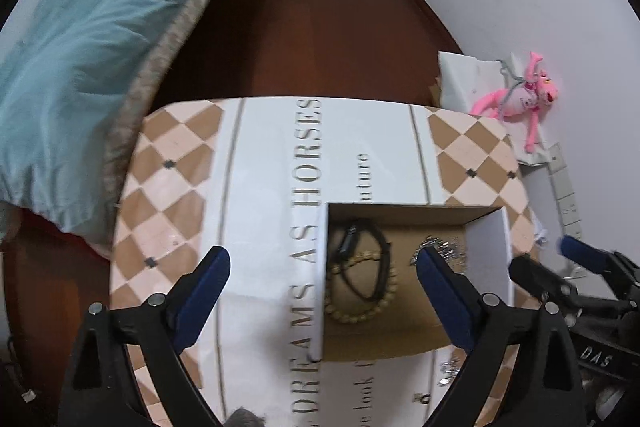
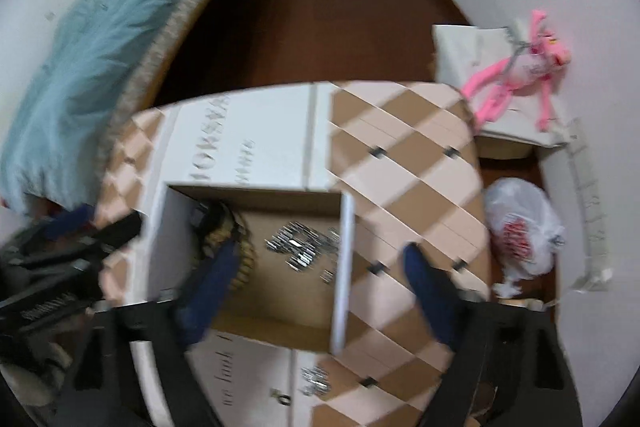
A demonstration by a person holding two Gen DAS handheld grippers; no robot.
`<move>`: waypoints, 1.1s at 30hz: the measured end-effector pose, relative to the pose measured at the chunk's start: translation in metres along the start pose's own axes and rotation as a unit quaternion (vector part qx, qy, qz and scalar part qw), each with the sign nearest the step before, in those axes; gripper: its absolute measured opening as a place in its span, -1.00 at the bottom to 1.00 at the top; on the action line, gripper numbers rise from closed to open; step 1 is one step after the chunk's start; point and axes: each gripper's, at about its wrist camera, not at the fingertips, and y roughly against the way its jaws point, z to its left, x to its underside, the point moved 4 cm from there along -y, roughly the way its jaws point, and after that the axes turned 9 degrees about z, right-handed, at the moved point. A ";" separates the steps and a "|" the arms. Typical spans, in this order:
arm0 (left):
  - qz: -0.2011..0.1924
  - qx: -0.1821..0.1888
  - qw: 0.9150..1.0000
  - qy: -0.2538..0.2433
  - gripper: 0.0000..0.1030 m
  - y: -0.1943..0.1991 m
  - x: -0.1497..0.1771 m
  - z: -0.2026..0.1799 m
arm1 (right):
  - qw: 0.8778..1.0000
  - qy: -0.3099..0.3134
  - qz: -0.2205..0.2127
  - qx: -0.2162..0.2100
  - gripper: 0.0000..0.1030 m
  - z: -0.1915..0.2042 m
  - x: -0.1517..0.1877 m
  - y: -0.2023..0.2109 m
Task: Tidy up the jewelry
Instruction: 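Lower both held items into the white box and open both grippers, then grasp the small silver charm chain with the right gripper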
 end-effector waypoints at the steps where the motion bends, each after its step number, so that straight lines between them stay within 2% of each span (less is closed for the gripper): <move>1: -0.004 -0.009 1.000 0.000 0.85 0.001 0.004 0.002 | 1.000 0.000 0.002 0.011 0.83 0.000 0.005 -0.003; 3: -0.014 -0.026 1.000 0.000 0.86 0.000 0.016 0.004 | 0.999 -0.001 0.004 0.034 0.85 -0.002 0.017 -0.008; 5: -0.015 -0.031 0.999 0.002 0.87 -0.001 0.024 0.005 | 0.999 -0.003 0.006 0.046 0.93 -0.004 0.025 -0.014; 9: -0.018 -0.042 0.999 0.006 0.87 -0.004 0.040 0.006 | 0.998 -0.005 0.002 0.067 0.93 -0.005 0.040 -0.019; 14: -0.025 -0.047 0.998 0.015 0.87 0.002 0.050 0.007 | 0.997 -0.012 -0.008 0.075 0.93 -0.005 0.050 -0.012; 25: -0.068 -0.048 0.996 0.009 0.87 0.053 0.071 -0.002 | 0.994 -0.017 -0.072 0.086 0.93 0.000 0.073 0.051; 33: -0.098 -0.040 0.994 0.008 0.87 0.097 0.091 -0.006 | 0.990 -0.018 -0.119 0.073 0.93 0.005 0.096 0.103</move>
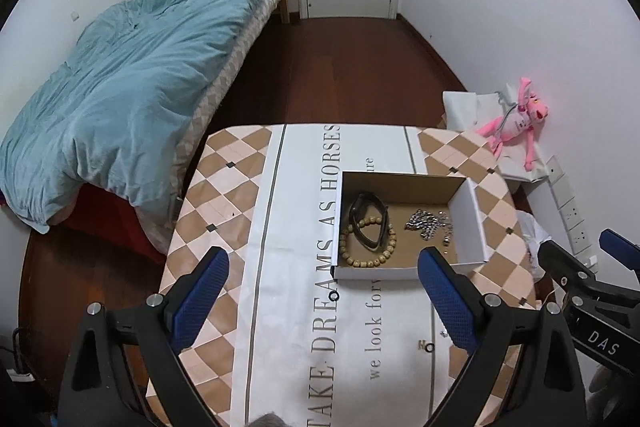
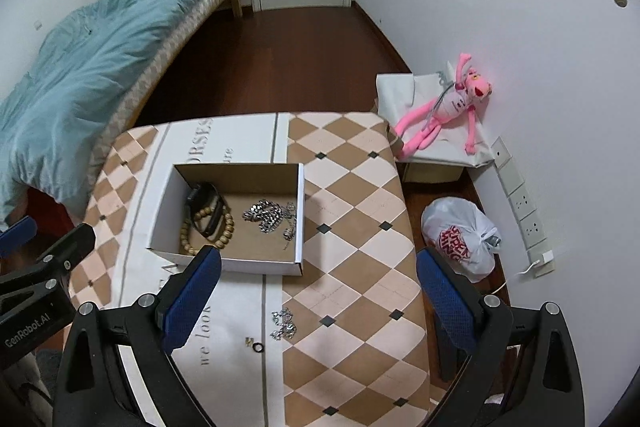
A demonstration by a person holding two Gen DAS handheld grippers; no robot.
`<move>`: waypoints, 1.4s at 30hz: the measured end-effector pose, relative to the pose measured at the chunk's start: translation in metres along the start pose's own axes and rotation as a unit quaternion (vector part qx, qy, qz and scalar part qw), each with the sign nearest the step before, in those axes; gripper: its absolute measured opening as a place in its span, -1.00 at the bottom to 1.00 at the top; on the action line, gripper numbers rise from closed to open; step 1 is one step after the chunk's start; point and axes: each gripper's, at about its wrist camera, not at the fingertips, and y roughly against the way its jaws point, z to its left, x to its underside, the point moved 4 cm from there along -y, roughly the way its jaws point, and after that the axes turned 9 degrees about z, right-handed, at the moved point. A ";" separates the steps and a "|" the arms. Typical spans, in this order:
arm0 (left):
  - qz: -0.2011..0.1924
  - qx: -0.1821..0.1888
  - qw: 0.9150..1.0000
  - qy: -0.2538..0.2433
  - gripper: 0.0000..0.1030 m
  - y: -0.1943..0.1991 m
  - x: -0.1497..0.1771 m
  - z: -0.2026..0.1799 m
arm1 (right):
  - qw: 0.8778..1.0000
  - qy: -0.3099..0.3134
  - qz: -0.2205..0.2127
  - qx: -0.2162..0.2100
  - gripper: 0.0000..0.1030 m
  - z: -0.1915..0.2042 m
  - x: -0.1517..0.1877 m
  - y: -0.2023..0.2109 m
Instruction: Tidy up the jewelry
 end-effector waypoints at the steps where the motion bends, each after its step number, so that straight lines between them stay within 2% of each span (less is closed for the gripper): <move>1: -0.004 0.000 1.000 0.000 0.87 0.005 0.001 0.000 | 1.000 0.000 -0.003 -0.002 0.93 0.000 0.001 0.004; 6: -0.008 0.010 1.000 0.007 0.87 0.023 0.006 0.001 | 1.000 -0.003 -0.022 -0.016 0.93 0.000 0.007 0.029; 10: -0.015 -0.002 1.000 0.018 0.87 0.024 0.013 0.007 | 1.000 -0.012 -0.010 -0.026 0.93 -0.004 0.017 0.027; 14: 0.004 -0.024 1.000 0.018 0.87 0.001 0.031 0.012 | 0.999 -0.018 0.040 -0.030 0.93 -0.008 0.041 -0.014; 18: 0.059 -0.052 0.997 0.023 0.87 -0.046 0.063 0.019 | 0.993 -0.036 0.102 -0.056 0.89 -0.010 0.069 -0.071; 22: 0.108 -0.068 0.991 0.034 0.87 -0.083 0.093 0.029 | 0.986 -0.048 0.142 -0.070 0.49 -0.011 0.088 -0.116; 29: 0.153 -0.088 0.983 0.042 0.87 -0.116 0.120 0.039 | 0.983 -0.045 0.158 -0.076 0.37 -0.001 0.097 -0.159; 32: 0.164 -0.087 0.982 0.046 0.87 -0.122 0.126 0.041 | 0.986 -0.030 0.151 -0.067 0.17 0.008 0.097 -0.165; 33: 0.166 -0.087 0.981 0.045 0.87 -0.123 0.126 0.041 | 0.987 -0.020 0.148 -0.063 0.08 0.012 0.098 -0.165; 35: 0.167 -0.089 0.981 0.043 0.87 -0.125 0.127 0.041 | 0.989 -0.005 0.138 -0.047 -0.42 0.015 0.099 -0.166; 36: 0.167 -0.088 0.981 0.042 0.87 -0.125 0.126 0.040 | 0.990 -0.003 0.135 -0.049 -0.84 0.015 0.099 -0.166; 39: 0.164 -0.082 0.983 0.033 0.87 -0.124 0.124 0.032 | 0.989 -0.013 0.132 -0.062 -0.94 0.009 0.101 -0.164; 42: 0.157 -0.066 0.985 0.022 0.87 -0.119 0.122 0.015 | 0.989 -0.029 0.129 -0.069 -0.95 -0.007 0.102 -0.154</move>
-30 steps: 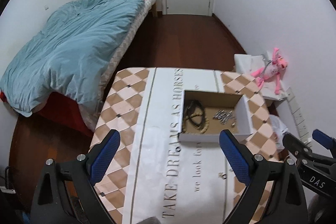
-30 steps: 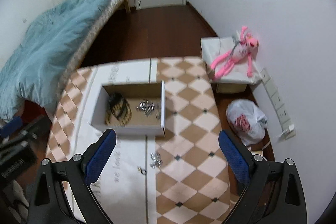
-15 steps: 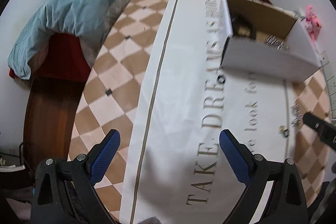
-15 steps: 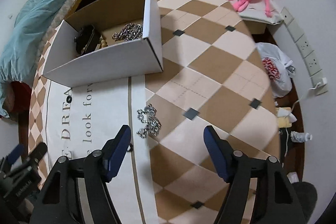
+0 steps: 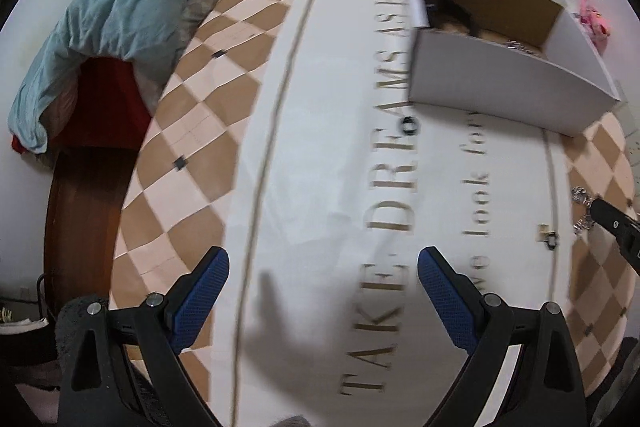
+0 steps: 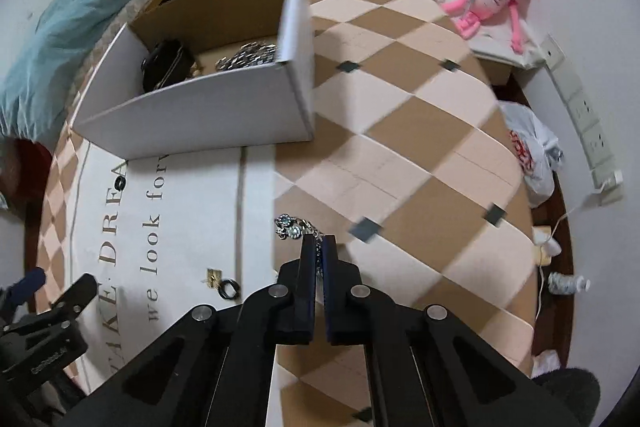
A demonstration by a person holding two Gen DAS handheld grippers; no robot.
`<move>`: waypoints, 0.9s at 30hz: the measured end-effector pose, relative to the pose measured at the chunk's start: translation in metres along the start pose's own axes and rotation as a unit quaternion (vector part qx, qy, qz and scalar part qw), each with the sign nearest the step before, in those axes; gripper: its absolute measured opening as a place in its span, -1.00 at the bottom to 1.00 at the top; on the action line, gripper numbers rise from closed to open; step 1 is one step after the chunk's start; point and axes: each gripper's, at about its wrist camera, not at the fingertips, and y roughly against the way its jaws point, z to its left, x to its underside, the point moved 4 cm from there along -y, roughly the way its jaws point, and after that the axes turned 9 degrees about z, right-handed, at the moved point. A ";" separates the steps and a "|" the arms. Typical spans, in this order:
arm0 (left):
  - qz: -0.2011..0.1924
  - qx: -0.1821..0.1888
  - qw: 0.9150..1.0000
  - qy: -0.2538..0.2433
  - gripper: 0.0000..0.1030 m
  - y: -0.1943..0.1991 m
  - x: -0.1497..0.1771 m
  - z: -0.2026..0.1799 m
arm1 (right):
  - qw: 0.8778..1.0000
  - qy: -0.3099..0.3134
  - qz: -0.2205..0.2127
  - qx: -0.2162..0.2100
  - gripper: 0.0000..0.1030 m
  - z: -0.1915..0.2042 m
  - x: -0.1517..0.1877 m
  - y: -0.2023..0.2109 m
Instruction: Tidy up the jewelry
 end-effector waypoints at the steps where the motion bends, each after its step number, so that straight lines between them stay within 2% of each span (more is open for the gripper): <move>1: -0.001 0.007 1.000 -0.004 0.87 0.001 0.000 -0.006 | 1.000 -0.006 -0.003 -0.002 -0.95 -0.005 0.001 0.005; 9: 0.010 0.094 0.994 -0.057 0.86 0.009 0.009 -0.083 | 0.998 -0.058 -0.008 -0.016 -0.95 -0.054 0.020 0.025; 12: 0.003 0.106 0.992 -0.072 0.84 0.010 0.009 -0.106 | 0.997 -0.073 -0.008 -0.015 -0.95 -0.065 0.025 0.025; 15: 0.000 0.105 0.991 -0.086 0.65 0.008 0.009 -0.126 | 0.996 -0.083 -0.010 -0.013 -0.95 -0.074 0.028 0.025; 17: -0.001 0.098 0.991 -0.093 0.34 0.006 0.007 -0.133 | 0.996 -0.086 -0.011 -0.013 -0.95 -0.078 0.029 0.024; 21: -0.006 0.082 0.991 -0.107 0.03 -0.001 0.000 -0.141 | 0.996 -0.090 -0.014 -0.012 -0.95 -0.082 0.030 0.025; 26: -0.023 0.087 0.988 -0.126 -0.61 0.002 -0.005 -0.150 | 0.995 -0.093 -0.013 -0.012 -0.94 -0.085 0.031 0.024; 27: -0.024 0.087 0.988 -0.128 -0.65 0.002 -0.006 -0.152 | 0.995 -0.094 -0.013 -0.012 -0.94 -0.085 0.031 0.024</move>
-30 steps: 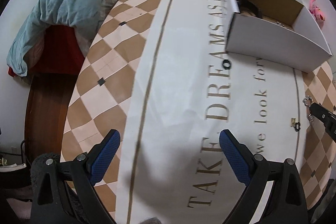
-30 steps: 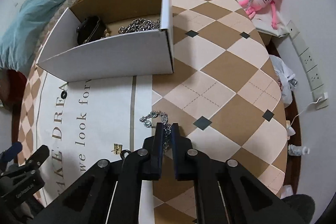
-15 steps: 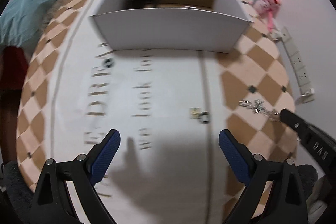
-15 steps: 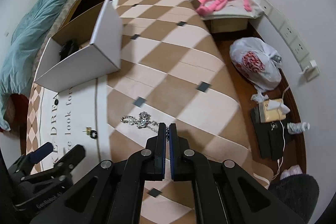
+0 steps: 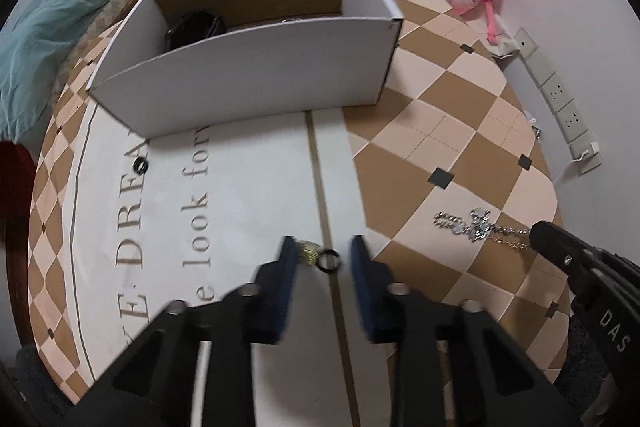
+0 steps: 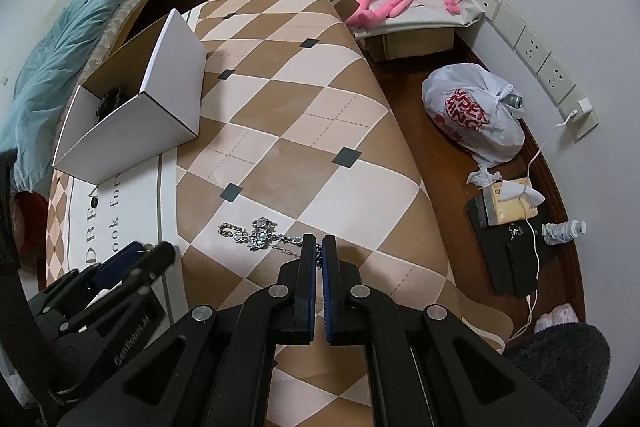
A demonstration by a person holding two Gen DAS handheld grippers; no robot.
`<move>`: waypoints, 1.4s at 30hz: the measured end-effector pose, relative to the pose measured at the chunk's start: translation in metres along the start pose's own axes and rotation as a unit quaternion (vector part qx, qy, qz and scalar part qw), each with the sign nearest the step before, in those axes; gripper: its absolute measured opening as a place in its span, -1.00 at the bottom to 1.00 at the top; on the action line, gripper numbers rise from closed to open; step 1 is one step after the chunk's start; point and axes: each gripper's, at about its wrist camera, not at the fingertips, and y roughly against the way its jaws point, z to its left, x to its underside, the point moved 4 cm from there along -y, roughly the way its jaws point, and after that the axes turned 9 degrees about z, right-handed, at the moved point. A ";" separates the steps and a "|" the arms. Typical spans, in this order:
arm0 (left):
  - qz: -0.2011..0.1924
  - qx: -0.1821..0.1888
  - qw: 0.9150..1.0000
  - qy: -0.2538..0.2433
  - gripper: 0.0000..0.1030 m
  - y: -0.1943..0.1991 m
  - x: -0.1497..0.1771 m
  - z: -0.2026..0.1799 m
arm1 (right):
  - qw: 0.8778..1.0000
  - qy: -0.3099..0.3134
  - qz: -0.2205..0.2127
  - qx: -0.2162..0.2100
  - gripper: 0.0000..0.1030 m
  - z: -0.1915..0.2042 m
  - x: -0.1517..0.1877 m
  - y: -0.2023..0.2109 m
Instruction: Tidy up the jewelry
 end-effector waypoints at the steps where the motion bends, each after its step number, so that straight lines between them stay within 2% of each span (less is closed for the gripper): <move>1: -0.001 -0.001 1.000 -0.002 -0.68 -0.002 -0.001 -0.001 | 1.000 0.000 0.000 0.000 -0.94 -0.001 0.000 0.000; 2: -0.003 0.001 1.000 -0.004 -0.81 -0.002 -0.003 -0.003 | 1.000 0.000 -0.001 0.001 -0.94 -0.001 0.000 0.000; 9: -0.002 0.020 1.000 -0.006 -0.81 0.006 0.009 0.001 | 1.000 0.007 -0.014 -0.016 -0.95 0.005 -0.002 0.017; 10: -0.001 0.027 1.000 -0.004 -0.93 0.010 0.012 0.004 | 1.000 0.009 -0.018 -0.020 -0.94 0.007 -0.003 0.021; 11: 0.000 0.034 0.999 -0.001 -0.95 0.014 0.014 0.007 | 0.999 0.012 -0.020 -0.024 -0.94 0.009 -0.003 0.025; 17: -0.008 0.067 0.997 0.020 -0.95 0.048 0.023 0.037 | 0.997 0.036 -0.046 -0.056 -0.95 0.030 -0.011 0.061; 23: -0.031 0.079 0.995 0.045 -0.95 0.079 0.019 0.071 | 0.991 0.055 -0.076 -0.093 -0.95 0.052 -0.024 0.102; 25: -0.037 0.092 0.994 0.053 -0.94 0.083 0.017 0.076 | 0.989 0.061 -0.084 -0.101 -0.95 0.060 -0.027 0.111; 28: -0.025 0.105 0.992 0.071 -0.90 0.080 0.018 0.079 | 0.988 0.072 -0.087 -0.105 -0.95 0.069 -0.029 0.115; 30: -0.014 0.107 0.992 0.071 -0.79 0.069 0.017 0.075 | 0.988 0.077 -0.079 -0.104 -0.95 0.073 -0.028 0.107; 31: -0.007 0.099 0.993 0.068 -0.53 0.062 0.019 0.073 | 0.989 0.076 -0.074 -0.104 -0.95 0.072 -0.027 0.103; 32: -0.002 0.090 0.994 0.064 0.00 0.054 0.021 0.071 | 0.990 0.075 -0.066 -0.102 -0.95 0.070 -0.025 0.095; 33: 0.000 0.086 0.994 0.061 0.27 0.049 0.023 0.068 | 0.991 0.072 -0.056 -0.099 -0.95 0.068 -0.022 0.084; 34: 0.000 0.083 0.995 0.060 0.43 0.043 0.025 0.066 | 0.992 0.067 -0.044 -0.097 -0.95 0.065 -0.019 0.073; 39: 0.012 0.044 0.998 0.035 0.43 0.013 0.035 0.048 | 0.996 0.039 -0.002 -0.084 -0.95 0.041 0.002 0.033; 42: 0.011 0.035 0.999 0.016 0.42 0.003 0.036 0.037 | 0.997 0.025 0.009 -0.076 -0.95 0.026 0.011 0.021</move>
